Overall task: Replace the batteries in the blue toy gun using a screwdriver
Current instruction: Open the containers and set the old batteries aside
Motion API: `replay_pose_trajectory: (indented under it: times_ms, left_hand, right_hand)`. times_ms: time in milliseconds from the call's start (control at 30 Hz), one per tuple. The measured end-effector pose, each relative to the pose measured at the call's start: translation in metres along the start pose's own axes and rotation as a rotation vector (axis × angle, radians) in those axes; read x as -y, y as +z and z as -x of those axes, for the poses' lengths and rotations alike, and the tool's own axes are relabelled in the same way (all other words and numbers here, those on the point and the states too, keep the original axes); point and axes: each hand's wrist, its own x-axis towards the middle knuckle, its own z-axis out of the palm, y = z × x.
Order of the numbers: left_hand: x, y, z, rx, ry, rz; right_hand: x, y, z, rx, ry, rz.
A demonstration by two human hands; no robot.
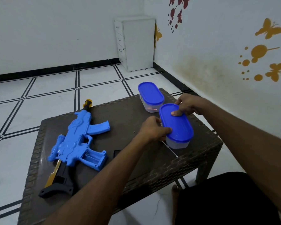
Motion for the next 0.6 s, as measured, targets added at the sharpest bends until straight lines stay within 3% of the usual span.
replay_pose_trajectory:
  times_ms: [233, 400, 600]
  left_hand:
    - [-0.002, 0.025, -0.009, -0.161, 0.228, -0.382]
    - [-0.008, 0.049, -0.010, -0.154, 0.177, -0.596]
    - [-0.008, 0.054, -0.012, -0.201, 0.170, -0.615]
  right_hand:
    - [-0.005, -0.004, -0.009, -0.005, 0.073, 0.074]
    - [-0.001, -0.004, -0.013, -0.004, 0.085, 0.137]
    - [0.001, -0.004, -0.012, -0.032, 0.048, 0.261]
